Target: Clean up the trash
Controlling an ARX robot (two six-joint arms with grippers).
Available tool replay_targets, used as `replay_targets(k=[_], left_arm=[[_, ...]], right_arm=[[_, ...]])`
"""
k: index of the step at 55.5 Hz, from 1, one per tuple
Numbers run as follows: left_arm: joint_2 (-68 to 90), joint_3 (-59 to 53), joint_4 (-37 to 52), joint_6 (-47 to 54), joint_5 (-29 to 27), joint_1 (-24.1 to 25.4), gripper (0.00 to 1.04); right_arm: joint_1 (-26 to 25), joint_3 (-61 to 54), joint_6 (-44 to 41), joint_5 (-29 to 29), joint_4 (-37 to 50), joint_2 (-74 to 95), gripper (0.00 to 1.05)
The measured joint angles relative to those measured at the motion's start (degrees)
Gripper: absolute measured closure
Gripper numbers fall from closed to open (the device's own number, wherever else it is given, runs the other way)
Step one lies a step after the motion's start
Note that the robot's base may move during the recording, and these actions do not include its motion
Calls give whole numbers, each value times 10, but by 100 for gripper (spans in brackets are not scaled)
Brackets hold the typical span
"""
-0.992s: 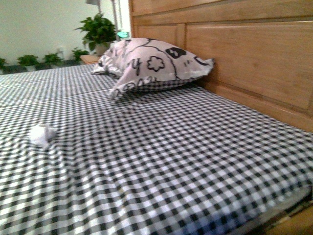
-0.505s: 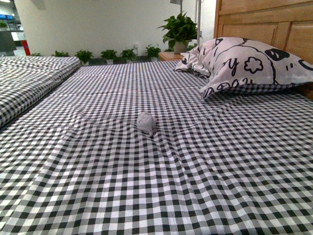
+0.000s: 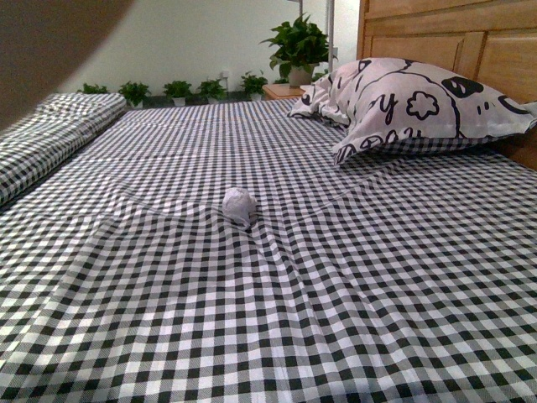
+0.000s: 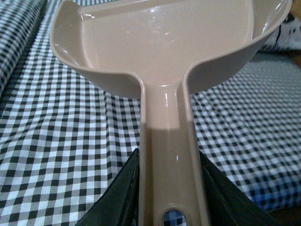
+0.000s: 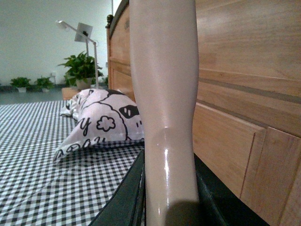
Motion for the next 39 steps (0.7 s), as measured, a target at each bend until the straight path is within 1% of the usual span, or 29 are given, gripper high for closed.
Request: replay_targets(k=[4,10,13,17,23,31,39], left_arm=[[65,10,42,35,26,18,76],[140,34,86,115,55,22,76],[167,43,97,145,64,23,76],[215,60,109,211,80,28,76],[293,88,117,301,86,39,76],[377,120,140,369,92,53,76],[435,144,159,392,101,64,76]], right_arm=[[1,0,0,-4,0,0,84],[1,0,0,-4,0,0,84],[1,0,0,-4,0,0,84],[1,0,0,-4,0,0,84],[1,0,0,-3,0,0,84],[1,0,0,-3,0,0,84],[1,0,0,-3,0,0,84]])
